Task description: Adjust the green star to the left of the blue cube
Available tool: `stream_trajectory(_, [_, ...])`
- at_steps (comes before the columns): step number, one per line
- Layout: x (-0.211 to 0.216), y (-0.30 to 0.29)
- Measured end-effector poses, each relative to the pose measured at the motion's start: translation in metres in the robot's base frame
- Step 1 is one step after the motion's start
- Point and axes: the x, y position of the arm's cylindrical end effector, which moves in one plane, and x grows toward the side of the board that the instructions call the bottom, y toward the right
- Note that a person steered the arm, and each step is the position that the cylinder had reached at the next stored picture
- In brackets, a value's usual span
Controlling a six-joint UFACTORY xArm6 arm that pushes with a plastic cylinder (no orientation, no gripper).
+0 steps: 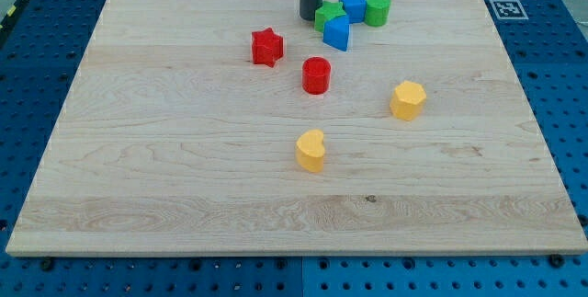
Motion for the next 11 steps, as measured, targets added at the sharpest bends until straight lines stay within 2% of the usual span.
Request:
stream_trajectory(1, [0.0, -0.004])
stream_trajectory(2, [0.019, -0.015])
stream_trajectory(3, [0.056, -0.01])
stream_trajectory(4, [0.088, 0.025])
stream_trajectory(5, [0.103, 0.067])
stream_trajectory(6, [0.079, 0.076])
stream_trajectory(9, [0.014, 0.052])
stream_trajectory(11, [0.028, 0.052])
